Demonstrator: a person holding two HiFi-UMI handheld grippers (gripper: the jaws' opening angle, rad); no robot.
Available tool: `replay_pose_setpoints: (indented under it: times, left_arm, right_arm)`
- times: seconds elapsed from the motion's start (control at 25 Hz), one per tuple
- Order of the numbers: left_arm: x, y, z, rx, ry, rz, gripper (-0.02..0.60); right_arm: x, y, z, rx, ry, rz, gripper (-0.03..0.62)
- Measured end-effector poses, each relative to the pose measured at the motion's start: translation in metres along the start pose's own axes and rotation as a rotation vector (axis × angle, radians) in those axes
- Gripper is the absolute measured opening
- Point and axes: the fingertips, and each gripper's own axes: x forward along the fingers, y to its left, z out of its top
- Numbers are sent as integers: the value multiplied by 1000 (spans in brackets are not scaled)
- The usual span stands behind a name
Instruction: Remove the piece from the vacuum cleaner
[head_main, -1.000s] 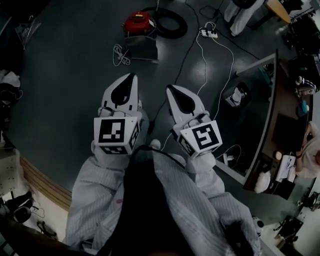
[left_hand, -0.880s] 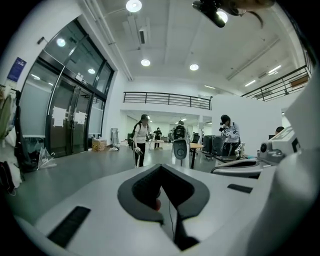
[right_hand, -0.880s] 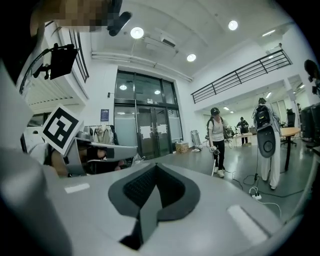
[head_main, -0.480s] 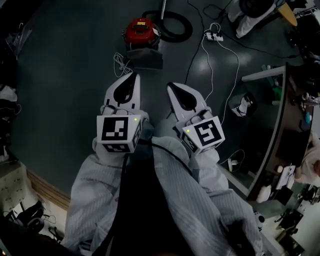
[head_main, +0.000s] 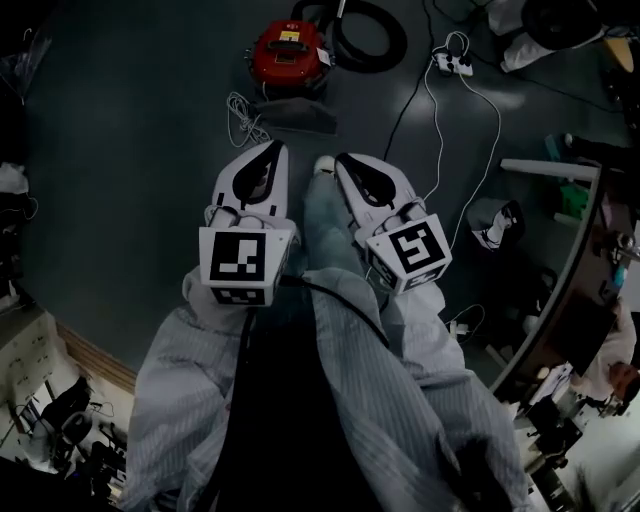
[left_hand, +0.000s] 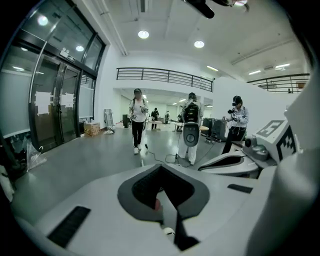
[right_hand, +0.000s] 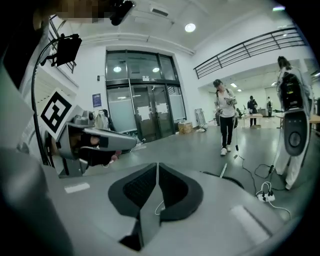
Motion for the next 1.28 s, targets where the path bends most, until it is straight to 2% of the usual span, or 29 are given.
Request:
replay_pose_setpoints:
  times: [0.24,0.44,0.56,0.8,0.88,1.0,1.08,1.28]
  left_arm:
    - [118,45,-14,-17,104,52,5]
    - [197,78,-57,-13,214,74,5]
    - [244,97,-94,-41,283,37,5]
    - [334,127,-191,-137,452,-121,9]
    - [359,140,-219,-117,478,-132,12]
    - [394,153,-258,-85,520,-151,84]
    - [414,162,-279,-67,540,-153,104]
    - [442,177,-318,-17,602,-139,106]
  right_arm:
    - [95,-88,-49,-72,190,117,0]
    - [157,-136,-108,-80,347,185,18]
    - [194,-158,-148,-47,405,213,25]
    - [270,-201,-235,5,477,226,76]
    - [290,-212,-265,-55,502,255,98]
    - [313,-221,-311,-148,573,318,140]
    - [326,-224,-335,-189,612,349,161]
    - [346,-214,-375,-321,680,411,179]
